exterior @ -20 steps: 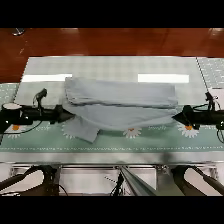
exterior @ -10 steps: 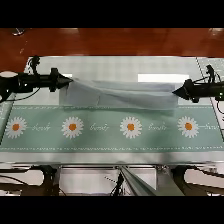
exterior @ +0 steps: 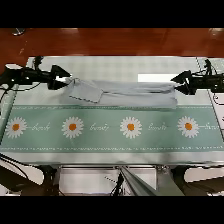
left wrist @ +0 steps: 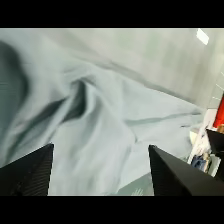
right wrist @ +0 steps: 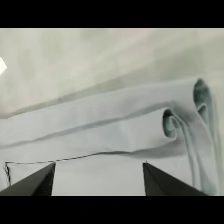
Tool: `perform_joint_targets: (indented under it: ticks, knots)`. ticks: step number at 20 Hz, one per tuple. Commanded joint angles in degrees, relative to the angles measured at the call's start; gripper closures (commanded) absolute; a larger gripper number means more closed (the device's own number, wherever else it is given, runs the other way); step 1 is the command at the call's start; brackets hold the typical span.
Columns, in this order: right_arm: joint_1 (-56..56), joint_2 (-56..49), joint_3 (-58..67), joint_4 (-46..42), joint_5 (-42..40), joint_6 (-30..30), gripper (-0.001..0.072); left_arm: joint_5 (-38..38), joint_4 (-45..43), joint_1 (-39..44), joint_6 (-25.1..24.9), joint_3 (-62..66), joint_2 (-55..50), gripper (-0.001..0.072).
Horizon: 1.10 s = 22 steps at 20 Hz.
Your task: Fold the shirts.
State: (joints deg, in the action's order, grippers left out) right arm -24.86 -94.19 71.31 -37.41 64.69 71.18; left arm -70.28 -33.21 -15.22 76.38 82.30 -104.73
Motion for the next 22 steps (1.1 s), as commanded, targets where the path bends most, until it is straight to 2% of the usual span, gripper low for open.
perform_joint_targets:
  ticks: [1,3,4,6,7,8,10,13,15,16,17,18,19,22]
  knots:
    - [-5.18,0.94,0.76,-0.66,4.55,-1.01,0.0087,-11.54,-13.2,-7.76,5.7,4.48,0.98,0.0007]
    - [-7.89,1.03,0.39,-6.38,7.23,-0.13,0.0087,-12.13,-23.23,-12.87,5.88,2.58,5.7,0.0007]
    - [-7.93,1.03,-0.7,-9.22,6.6,0.59,0.0087,-9.01,-23.8,-14.93,4.61,-0.9,9.09,0.0007]
    - [-7.63,0.79,-3.67,-10.49,2.4,0.79,0.0087,0.2,-16.24,-16.96,-0.52,-11.21,16.28,0.0007]
    - [-7.45,-0.07,-4.5,-9.29,1.51,0.79,0.0088,4.59,-10.27,-16.92,-6.03,-17.29,20.2,0.0007]
    - [-7.34,-1.49,-4.63,-8.17,1.68,0.79,0.0088,7.17,-4.59,-16.24,-12.33,-22.8,23.71,0.0007]
    - [-6.32,-4.11,-4.63,-4.76,2.21,0.13,0.0088,8.74,2.49,-13.75,-19.89,-30.29,28.63,0.0007]
    - [-2.12,-6.05,-4.63,-1.18,0.98,-1.53,0.0088,8.28,5.22,-7.19,-20.94,-32.7,30.05,0.0007]
    - [1.4,-6.23,-4.61,-1.2,-0.7,-1.42,0.0097,8.59,8.39,-1.49,-26.29,-32.63,30.03,0.0008]
    - [2.51,-6.21,-4.31,-1.07,-0.59,-1.38,0.0148,9.22,9.73,1.25,-27.8,-32.63,30.03,0.0009]
    - [3.06,-6.12,-3.69,-1.07,0.46,-1.42,0.0433,10.14,9.77,3.54,-27.76,-32.57,30.05,0.0017]
    - [3.13,-5.42,-3.41,-0.98,1.75,-1.86,0.0679,10.38,9.73,5.55,-27.82,-32.33,29.99,0.025]
    - [2.75,-3.74,-3.41,-1.36,2.95,-2.82,0.0684,10.34,9.79,7.04,-27.96,-32.2,29.99,0.0694]
    - [1.55,4.68,-3.58,-7.8,7.56,-3.15,0.0685,11.72,16.79,12.74,-32.26,-32.17,29.18,0.0688]
